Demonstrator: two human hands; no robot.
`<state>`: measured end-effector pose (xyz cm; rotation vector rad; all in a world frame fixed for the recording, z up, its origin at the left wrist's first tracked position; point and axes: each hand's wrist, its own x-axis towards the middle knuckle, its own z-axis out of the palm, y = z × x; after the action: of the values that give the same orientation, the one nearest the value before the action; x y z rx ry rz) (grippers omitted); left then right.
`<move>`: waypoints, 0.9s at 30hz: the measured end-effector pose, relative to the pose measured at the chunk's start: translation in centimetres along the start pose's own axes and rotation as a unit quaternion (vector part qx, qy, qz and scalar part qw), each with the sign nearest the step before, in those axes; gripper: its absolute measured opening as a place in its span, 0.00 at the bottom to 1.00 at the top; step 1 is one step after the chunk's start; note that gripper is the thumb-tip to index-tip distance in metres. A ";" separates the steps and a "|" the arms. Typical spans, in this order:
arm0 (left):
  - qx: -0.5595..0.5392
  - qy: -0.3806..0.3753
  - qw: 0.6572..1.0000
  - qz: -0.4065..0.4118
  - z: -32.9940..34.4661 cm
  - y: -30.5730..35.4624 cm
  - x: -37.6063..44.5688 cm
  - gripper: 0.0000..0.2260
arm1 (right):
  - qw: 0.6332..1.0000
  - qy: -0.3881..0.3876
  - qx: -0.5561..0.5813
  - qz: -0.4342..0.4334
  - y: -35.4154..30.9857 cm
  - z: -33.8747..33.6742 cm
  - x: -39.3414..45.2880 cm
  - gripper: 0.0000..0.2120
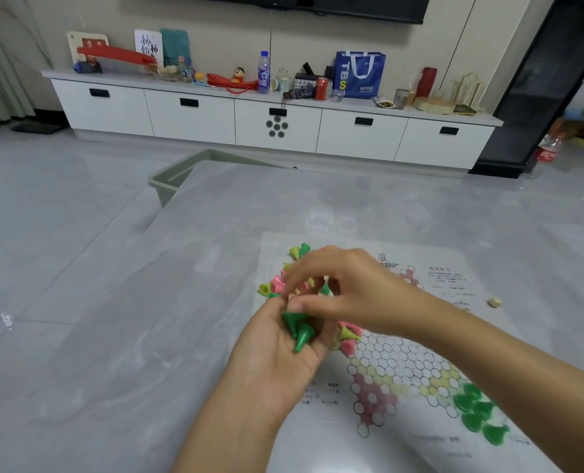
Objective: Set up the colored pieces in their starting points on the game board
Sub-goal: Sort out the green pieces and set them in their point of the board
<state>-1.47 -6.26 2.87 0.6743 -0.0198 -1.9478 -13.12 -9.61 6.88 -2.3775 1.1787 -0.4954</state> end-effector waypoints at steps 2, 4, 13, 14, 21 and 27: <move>-0.012 0.022 1.000 0.001 -0.3 0.4 0.1 0.10 | 0.996 0.046 0.050 0.051 1.3 -0.4 0.7 0.07; -0.019 0.044 0.999 0.012 -0.6 0.7 0.2 0.09 | 0.991 0.074 -0.039 0.102 3.5 -0.5 1.5 0.07; 0.003 0.067 0.996 0.054 -0.6 1.3 0.0 0.04 | 0.954 -0.022 -0.253 0.157 6.6 2.7 2.8 0.08; 0.001 0.065 0.996 0.055 -0.5 1.2 0.0 0.05 | 0.950 -0.026 -0.268 0.160 6.6 2.9 3.1 0.07; 0.015 0.072 0.995 0.062 0.0 0.6 -0.2 0.05 | 0.970 0.033 -0.156 0.183 5.4 0.5 1.4 0.05; 0.218 0.031 0.975 0.035 0.5 -1.9 -0.3 0.06 | 0.937 0.127 0.225 0.234 1.5 -1.8 -4.7 0.03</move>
<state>-3.19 -5.32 2.86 1.0069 -0.4369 -1.8669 -17.72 -6.98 7.06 -1.6126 1.4969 -0.8187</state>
